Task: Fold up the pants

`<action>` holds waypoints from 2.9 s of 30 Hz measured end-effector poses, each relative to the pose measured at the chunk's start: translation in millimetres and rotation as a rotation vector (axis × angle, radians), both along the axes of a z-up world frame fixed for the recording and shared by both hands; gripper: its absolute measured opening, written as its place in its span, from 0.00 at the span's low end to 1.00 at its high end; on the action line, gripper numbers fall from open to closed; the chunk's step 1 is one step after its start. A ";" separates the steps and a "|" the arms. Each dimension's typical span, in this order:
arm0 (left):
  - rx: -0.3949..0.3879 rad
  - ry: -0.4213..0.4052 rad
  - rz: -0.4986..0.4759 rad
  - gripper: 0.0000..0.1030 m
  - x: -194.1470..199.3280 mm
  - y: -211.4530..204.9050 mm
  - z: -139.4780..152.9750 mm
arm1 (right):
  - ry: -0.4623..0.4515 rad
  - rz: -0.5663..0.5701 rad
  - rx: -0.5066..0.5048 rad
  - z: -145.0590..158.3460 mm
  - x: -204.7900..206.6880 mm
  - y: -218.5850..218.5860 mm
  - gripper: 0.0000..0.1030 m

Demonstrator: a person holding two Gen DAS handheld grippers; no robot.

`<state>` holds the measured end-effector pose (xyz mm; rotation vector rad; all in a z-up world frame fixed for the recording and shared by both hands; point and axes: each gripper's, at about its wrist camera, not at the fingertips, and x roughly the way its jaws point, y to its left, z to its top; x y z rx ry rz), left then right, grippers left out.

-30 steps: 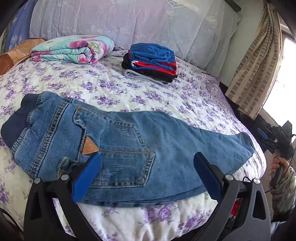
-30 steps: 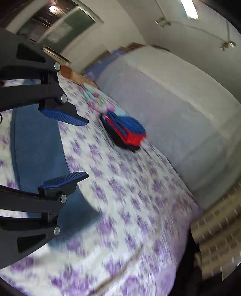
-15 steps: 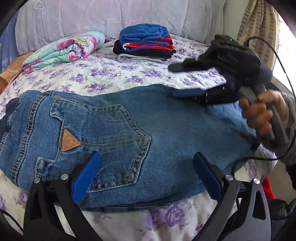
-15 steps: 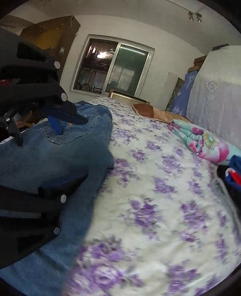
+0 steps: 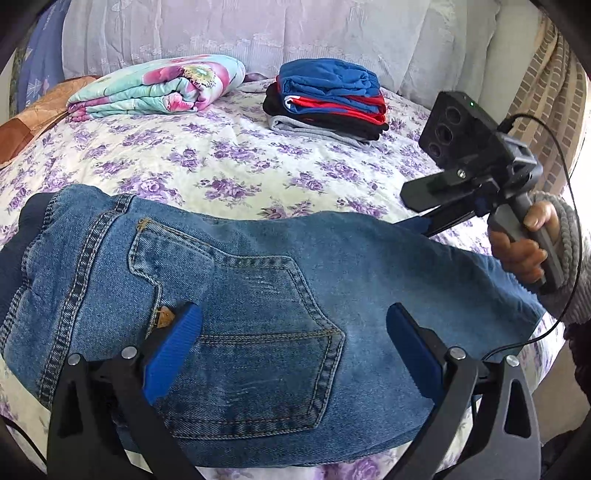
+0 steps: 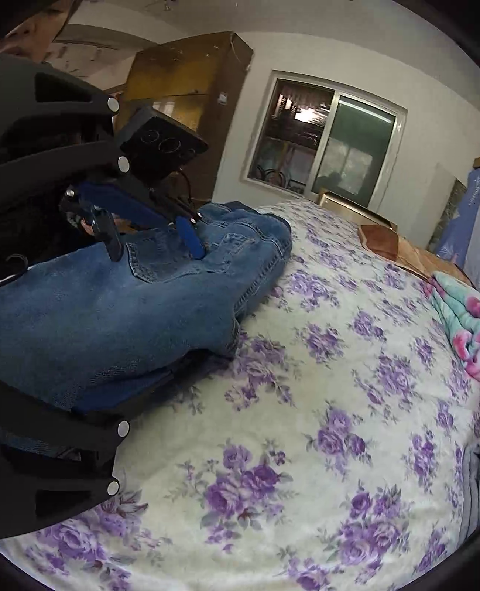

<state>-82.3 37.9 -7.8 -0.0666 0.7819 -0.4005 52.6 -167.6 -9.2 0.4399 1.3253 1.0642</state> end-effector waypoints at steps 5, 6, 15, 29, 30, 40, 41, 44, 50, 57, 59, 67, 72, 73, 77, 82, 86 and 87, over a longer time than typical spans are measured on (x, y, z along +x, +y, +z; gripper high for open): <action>0.009 -0.022 -0.012 0.95 -2.6 0.5 -2.6 | -0.160 0.075 -0.084 18.9 -39.6 21.0 0.78; 0.010 -0.028 -0.017 0.95 -2.9 0.9 -3.1 | -0.209 0.067 -0.100 21.6 -49.8 22.6 0.79; 0.099 -0.080 -0.042 0.95 -13.0 -6.7 -10.2 | -0.366 0.118 -0.138 16.6 -64.4 49.5 0.97; 0.103 -0.092 -0.050 0.95 -13.0 -6.6 -11.4 | -0.127 -0.330 0.115 -3.8 25.6 -20.7 0.29; 0.099 -0.090 -0.049 0.95 -12.5 -6.0 -11.0 | -0.184 -0.320 0.066 4.2 19.7 -18.9 0.29; 0.064 -0.062 -0.045 0.95 -15.1 -1.1 -5.5 | -0.487 -0.115 -0.281 15.0 -34.9 39.0 0.21; 0.075 -0.064 -0.033 0.95 -16.2 -0.6 -4.7 | -0.460 -0.129 -0.312 -0.5 -26.5 41.0 0.14; 0.079 -0.059 -0.001 0.95 -21.1 8.4 0.3 | -0.364 -0.189 -0.257 -13.3 -10.3 25.2 0.00; 0.049 -0.111 0.165 0.95 -19.2 43.6 31.5 | -0.483 -0.231 -0.233 17.5 -42.7 23.7 0.11; 0.200 -0.061 0.238 0.95 17.9 57.2 6.3 | -0.491 -0.210 -0.297 -3.4 -38.7 39.4 0.45; 0.303 -0.107 0.259 0.95 12.6 45.6 -1.2 | -0.492 -0.225 -0.287 -1.1 -41.9 36.1 0.45; 0.171 -0.160 0.356 0.95 0.6 63.4 26.8 | -0.612 -0.220 -0.394 2.8 -88.6 36.4 0.71; 0.265 -0.126 0.417 0.95 18.2 64.4 7.3 | -0.679 -0.165 -0.463 -7.2 -96.5 50.2 0.82; 0.293 -0.139 0.420 0.95 16.2 60.4 6.9 | -0.687 -0.163 -0.468 -8.2 -97.6 51.1 0.82; 0.267 -0.138 0.418 0.95 12.8 64.6 8.7 | -0.687 -0.169 -0.456 -8.5 -98.8 48.6 0.83; 0.253 -0.151 0.410 0.95 3.8 66.8 10.3 | -0.695 -0.182 -0.458 -6.5 -100.7 47.8 0.86; 0.229 -0.152 0.409 0.95 0.6 68.6 13.0 | -0.692 -0.233 -0.453 -1.8 -103.6 43.0 0.87; 0.219 -0.152 0.409 0.95 -0.5 69.5 13.9 | -0.689 -0.259 -0.447 0.2 -104.4 39.8 0.88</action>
